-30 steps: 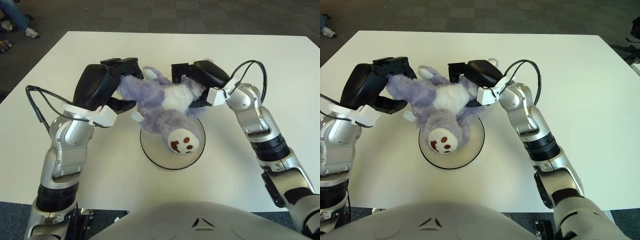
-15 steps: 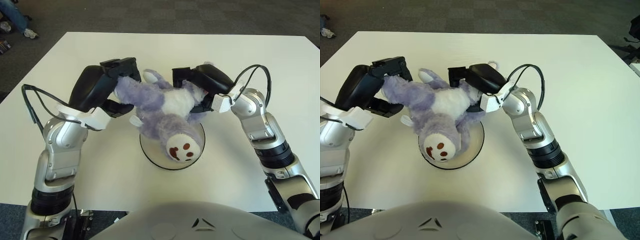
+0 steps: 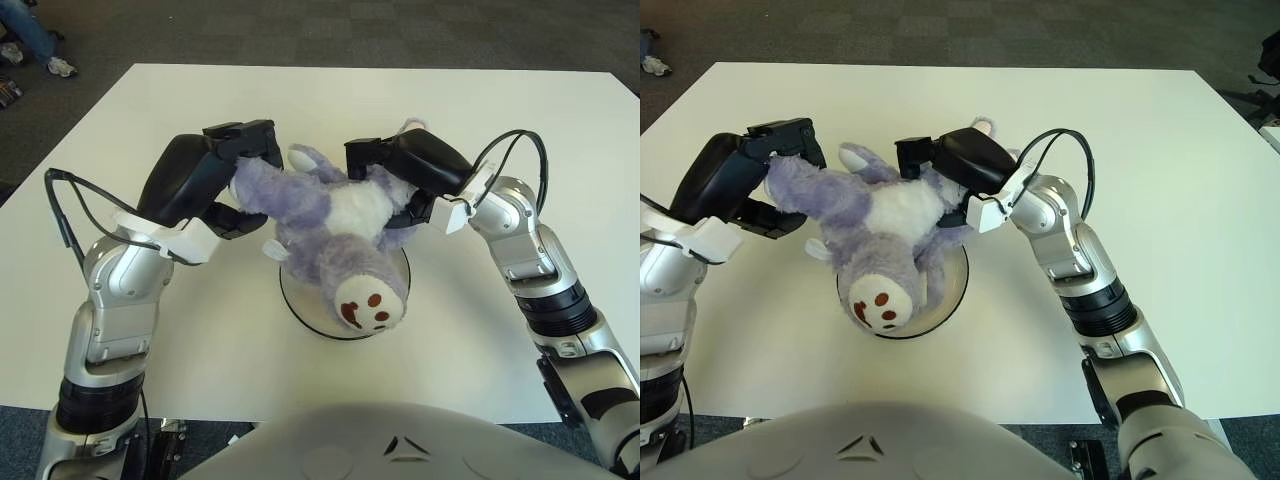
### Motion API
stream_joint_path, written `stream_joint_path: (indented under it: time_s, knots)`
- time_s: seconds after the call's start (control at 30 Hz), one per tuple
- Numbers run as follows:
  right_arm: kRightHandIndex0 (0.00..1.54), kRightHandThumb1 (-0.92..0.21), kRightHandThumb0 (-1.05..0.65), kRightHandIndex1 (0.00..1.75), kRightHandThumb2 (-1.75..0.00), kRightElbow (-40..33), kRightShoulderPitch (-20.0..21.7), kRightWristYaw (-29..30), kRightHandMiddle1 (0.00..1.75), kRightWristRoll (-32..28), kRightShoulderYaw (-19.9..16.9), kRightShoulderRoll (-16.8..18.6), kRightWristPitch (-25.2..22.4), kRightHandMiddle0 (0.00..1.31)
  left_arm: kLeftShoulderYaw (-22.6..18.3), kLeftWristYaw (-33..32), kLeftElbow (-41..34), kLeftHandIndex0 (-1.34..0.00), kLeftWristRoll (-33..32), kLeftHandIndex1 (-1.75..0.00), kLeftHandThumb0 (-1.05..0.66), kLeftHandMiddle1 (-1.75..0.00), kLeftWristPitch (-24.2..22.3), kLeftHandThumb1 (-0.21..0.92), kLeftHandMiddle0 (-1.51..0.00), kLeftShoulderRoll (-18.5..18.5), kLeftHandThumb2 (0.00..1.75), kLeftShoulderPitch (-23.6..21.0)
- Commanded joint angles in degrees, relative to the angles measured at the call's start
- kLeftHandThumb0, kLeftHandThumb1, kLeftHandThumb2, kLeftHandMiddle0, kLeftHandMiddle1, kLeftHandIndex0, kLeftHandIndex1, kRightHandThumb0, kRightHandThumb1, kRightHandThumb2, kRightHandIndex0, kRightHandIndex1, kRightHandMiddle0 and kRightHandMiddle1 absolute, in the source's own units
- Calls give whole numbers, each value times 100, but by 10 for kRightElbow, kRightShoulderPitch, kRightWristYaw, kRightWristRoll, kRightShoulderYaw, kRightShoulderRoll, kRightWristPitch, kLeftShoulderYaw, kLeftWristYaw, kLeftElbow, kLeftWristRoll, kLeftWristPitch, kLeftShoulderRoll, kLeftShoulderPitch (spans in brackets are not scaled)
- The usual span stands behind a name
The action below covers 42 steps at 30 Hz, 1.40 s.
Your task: Put the doll into the plate.
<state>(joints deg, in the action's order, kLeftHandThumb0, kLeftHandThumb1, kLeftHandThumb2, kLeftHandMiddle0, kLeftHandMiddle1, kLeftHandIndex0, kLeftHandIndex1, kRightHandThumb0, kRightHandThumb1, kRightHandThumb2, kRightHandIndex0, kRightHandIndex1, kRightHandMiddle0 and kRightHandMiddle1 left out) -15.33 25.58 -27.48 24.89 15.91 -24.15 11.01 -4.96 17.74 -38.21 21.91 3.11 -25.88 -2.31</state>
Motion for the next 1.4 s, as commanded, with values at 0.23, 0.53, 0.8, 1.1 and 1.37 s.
stream_joint_path:
  time_s: [0.23, 0.53, 0.8, 1.1, 1.37]
  knots:
    - [102, 5, 0, 125, -157, -1, 3, -11, 175, -17, -13, -19, 18, 75, -5, 12, 3, -64, -11, -175, -1, -175, 5, 10, -65, -15, 156, 1]
    - [104, 6, 0, 125, -158, 4, 6, -17, 175, -17, -16, -36, 42, 74, -5, 4, 9, -64, -10, -174, -1, -175, 25, 11, -64, -19, 155, 1]
    - [99, 0, 0, 128, -152, 3, 3, -21, 175, -21, -17, -34, 41, 69, -7, -5, 16, -62, -10, -174, -1, -175, 49, 13, -63, -15, 153, 2]
    - [66, -21, -1, 155, -137, -13, -1, -19, 175, -10, -19, -32, 8, 59, -8, 7, 20, -61, -20, -174, -1, -175, 58, 15, -62, -27, 151, -5]
    - [46, -34, -1, 173, -125, -19, 0, -25, 165, -6, -16, -40, 3, 54, -9, 19, 15, -60, -25, -174, -1, -175, 42, 17, -61, -30, 149, -6]
